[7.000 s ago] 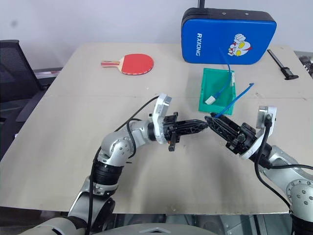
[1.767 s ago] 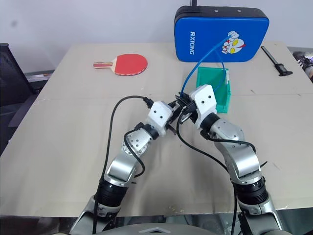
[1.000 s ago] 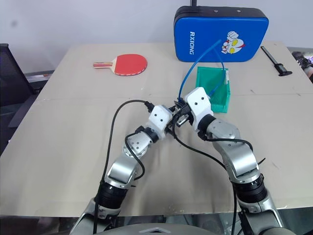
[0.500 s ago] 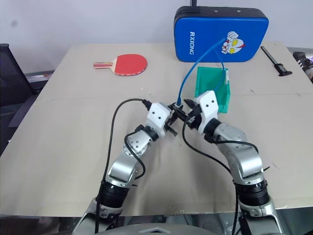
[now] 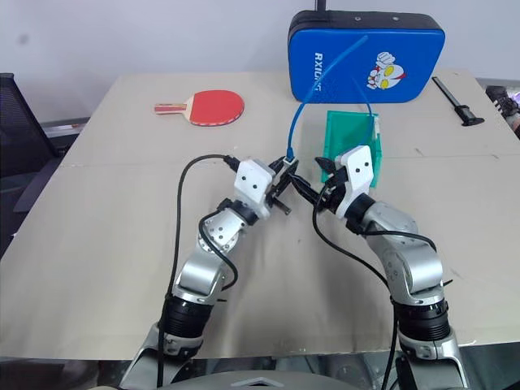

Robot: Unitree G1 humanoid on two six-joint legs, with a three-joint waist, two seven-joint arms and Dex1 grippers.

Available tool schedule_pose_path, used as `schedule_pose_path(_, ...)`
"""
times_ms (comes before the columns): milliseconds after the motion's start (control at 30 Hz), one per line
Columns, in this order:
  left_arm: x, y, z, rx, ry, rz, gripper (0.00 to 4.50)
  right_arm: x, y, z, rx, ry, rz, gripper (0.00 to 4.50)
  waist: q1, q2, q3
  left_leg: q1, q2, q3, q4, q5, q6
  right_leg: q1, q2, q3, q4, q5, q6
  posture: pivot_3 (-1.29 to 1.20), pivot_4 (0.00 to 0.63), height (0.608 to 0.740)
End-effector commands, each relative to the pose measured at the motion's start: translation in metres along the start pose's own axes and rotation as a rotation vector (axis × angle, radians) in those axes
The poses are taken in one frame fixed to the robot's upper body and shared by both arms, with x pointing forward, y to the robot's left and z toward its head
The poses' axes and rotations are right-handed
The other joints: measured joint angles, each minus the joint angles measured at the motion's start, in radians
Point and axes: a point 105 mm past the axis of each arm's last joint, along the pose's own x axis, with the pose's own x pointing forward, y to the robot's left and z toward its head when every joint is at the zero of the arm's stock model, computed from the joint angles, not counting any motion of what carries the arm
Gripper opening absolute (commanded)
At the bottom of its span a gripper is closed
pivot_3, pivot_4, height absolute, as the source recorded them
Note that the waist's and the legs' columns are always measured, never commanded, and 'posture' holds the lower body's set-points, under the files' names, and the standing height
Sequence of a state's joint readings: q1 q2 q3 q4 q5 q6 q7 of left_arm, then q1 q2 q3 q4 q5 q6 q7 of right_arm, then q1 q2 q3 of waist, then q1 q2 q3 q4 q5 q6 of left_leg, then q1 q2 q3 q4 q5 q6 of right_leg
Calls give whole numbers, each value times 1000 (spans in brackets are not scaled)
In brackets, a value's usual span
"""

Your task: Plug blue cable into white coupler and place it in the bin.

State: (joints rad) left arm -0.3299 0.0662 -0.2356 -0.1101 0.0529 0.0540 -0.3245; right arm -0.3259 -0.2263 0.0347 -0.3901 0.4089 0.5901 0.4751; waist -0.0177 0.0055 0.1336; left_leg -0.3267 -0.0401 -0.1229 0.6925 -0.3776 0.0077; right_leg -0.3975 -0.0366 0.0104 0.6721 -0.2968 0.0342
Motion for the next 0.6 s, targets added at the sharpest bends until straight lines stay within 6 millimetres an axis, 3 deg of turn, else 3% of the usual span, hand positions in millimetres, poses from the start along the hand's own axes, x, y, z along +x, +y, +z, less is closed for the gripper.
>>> schedule_pose_path(33, 4, -25, 19, -14, -78, -121, 378, 8, 8, 21, -32, -75, 41, 1714, 0, 0, 0, 0, 0, 0, 0, 0, 0, 0, 0, 0, 0, 0, 0, 0, 150, 740)
schedule_pose_path(67, 3, -26, 19, -18, -76, -128, 378, 9, 8, 21, -34, -79, 46, 1016, 0, 0, 0, 0, 0, 0, 0, 0, 0, 0, 0, 0, 0, 0, 0, 0, 150, 740)
schedule_pose_path(167, 2, -25, 17, -21, -68, -136, 378, 10, 8, 23, -39, -86, 51, 110, -1, 0, 0, 0, 0, 0, 0, 0, 0, 0, 0, 0, 0, 0, 0, 0, 150, 740)
schedule_pose_path(300, 1, -23, 16, -18, -60, -130, 378, 8, 10, 25, -49, -81, 78, 110, 0, 0, 0, 0, 0, 0, 1, 0, 0, 0, 0, 0, 0, 0, 0, 0, 150, 740)
schedule_pose_path(333, 1, -23, 16, -18, -60, -129, 378, 7, 11, 26, -52, -85, 83, 739, 0, 0, 0, 0, 0, 0, 1, 0, 0, 0, 0, 0, 0, 0, 0, 0, 150, 740)
schedule_pose_path(400, 1, -23, 16, -20, -60, -128, 378, 7, 11, 28, -54, -95, 89, 1427, 0, 0, 0, 0, 0, 0, 2, 0, 0, 0, 0, 0, 0, 0, 0, 0, 150, 740)
schedule_pose_path(467, 1, -23, 15, -24, -59, -128, 378, 7, 12, 29, -50, -101, 96, 2439, 0, 0, 0, 0, 0, 0, 2, 0, 0, 0, 0, 0, 0, 0, 0, 0, 150, 740)
schedule_pose_path(600, 1, -24, 14, -26, -55, -138, 378, 5, 15, 30, -45, -94, 138, 2439, -1, 0, 0, 0, 0, -1, 2, 0, 0, 0, 0, 0, 1, 0, 0, 0, 150, 740)
